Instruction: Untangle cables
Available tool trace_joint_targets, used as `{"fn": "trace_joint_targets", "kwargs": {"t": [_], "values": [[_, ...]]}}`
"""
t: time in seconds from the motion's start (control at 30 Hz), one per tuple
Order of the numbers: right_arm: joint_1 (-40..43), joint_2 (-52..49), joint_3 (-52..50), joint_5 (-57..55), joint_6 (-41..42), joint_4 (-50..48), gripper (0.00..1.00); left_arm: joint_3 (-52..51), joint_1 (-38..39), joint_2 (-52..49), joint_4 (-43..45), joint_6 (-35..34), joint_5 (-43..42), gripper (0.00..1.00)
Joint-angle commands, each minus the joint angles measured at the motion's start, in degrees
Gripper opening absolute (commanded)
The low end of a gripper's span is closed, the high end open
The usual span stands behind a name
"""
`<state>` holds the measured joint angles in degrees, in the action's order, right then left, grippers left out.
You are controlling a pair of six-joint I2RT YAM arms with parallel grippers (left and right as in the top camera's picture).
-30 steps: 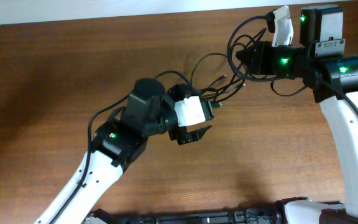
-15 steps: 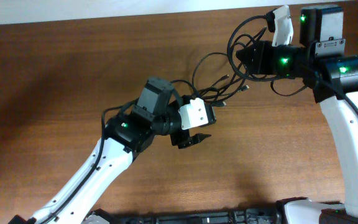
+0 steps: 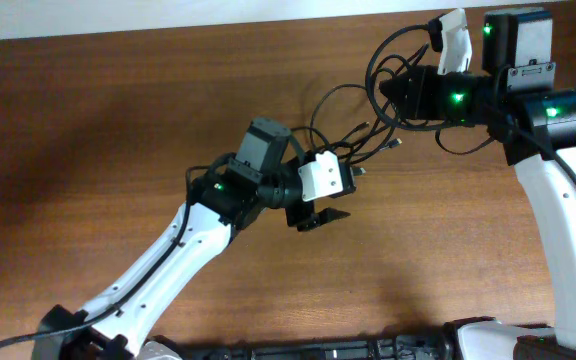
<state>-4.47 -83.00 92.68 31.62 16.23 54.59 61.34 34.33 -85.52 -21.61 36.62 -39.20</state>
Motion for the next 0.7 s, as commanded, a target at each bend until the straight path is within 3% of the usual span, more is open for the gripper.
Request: {"fn": "trace_joint_targets", "kwargs": {"t": [0.0, 0.17, 0.4, 0.43, 0.5, 0.57, 0.67], "values": [[0.42, 0.02, 0.74, 1.42, -0.74, -0.61, 0.04, 0.63, 0.35, -1.66, 3.54, 0.04, -2.64, 0.71], [0.42, 0.02, 0.74, 1.42, -0.74, -0.59, 0.04, 0.63, 2.97, -1.81, 9.22, 0.07, -1.38, 0.72], [0.39, 0.02, 0.74, 1.42, -0.74, -0.59, 0.04, 0.63, 3.54, -1.81, 10.23, 0.07, -0.83, 0.67], [0.37, 0.02, 0.74, 1.42, -0.74, -0.59, 0.04, 0.63, 3.56, -1.81, 10.21, 0.04, -0.44, 0.64], [0.37, 0.02, 0.74, 1.88, -0.74, -0.57, 0.04, 0.63, 3.56, -1.81, 10.19, 0.04, 0.81, 0.46], [0.37, 0.02, 0.74, 2.27, -0.76, -0.61, 0.04, 0.63, 3.54, -1.81, 10.23, 0.04, 2.03, 0.37], [0.37, 0.04, 0.74, 2.27, -0.76, -0.61, 0.04, 0.63, 3.56, -1.81, 10.23, 0.04, 2.16, 0.14]]}}
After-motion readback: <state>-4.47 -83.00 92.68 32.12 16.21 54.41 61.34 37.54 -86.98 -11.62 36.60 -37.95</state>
